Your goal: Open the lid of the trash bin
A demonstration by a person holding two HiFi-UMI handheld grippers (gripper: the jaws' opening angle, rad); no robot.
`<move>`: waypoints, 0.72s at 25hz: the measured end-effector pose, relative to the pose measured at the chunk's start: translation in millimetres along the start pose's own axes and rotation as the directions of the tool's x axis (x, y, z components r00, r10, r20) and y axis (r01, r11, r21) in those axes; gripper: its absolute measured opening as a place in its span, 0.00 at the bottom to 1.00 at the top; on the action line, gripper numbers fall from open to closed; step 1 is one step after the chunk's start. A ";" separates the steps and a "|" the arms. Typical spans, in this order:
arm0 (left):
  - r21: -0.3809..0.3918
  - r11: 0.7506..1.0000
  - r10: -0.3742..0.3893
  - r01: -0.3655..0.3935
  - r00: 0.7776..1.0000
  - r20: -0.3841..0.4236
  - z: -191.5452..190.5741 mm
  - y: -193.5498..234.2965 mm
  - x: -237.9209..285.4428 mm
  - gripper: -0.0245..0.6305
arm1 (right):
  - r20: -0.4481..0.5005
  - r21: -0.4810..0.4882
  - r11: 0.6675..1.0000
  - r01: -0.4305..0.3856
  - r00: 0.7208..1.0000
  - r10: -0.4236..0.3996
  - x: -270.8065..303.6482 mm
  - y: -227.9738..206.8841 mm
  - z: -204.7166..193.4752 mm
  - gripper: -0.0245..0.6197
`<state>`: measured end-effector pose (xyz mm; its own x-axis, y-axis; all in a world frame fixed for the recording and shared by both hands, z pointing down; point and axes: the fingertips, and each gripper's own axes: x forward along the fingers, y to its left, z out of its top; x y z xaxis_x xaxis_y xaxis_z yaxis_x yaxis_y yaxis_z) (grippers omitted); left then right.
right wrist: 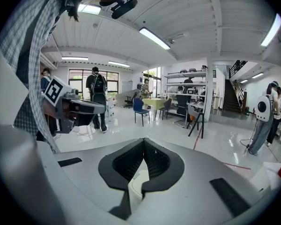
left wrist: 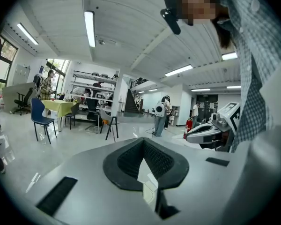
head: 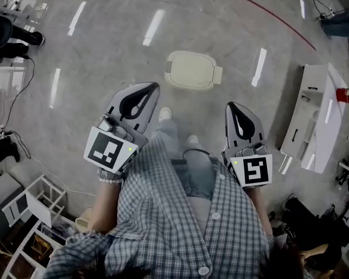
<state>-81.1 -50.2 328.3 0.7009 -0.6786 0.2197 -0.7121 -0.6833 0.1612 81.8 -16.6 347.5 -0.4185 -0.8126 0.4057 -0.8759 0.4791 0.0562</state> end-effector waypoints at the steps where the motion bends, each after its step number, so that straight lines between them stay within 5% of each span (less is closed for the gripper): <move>1: -0.003 1.000 -0.007 0.007 1.000 -0.007 -0.6 6.1 2.8 0.04 | -0.008 -0.003 1.000 0.004 1.000 -0.004 5.1 0.6 0.2 0.07; 14: -0.059 0.993 -0.109 0.104 0.991 -0.079 -25.4 53.2 26.0 0.04 | -0.054 0.014 0.996 0.091 0.994 -0.090 49.7 4.6 4.6 0.07; 18: 0.002 0.993 -0.119 0.120 0.985 -0.127 -38.7 56.6 32.8 0.04 | -0.071 0.027 0.996 0.087 0.994 -0.084 60.6 4.2 -2.5 0.07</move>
<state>-100.0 -100.7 381.8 0.7696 -0.5527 0.3197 -0.6227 -0.7605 0.1843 53.4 -63.0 374.6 -0.3251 -0.8247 0.4629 -0.9151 0.3978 0.0660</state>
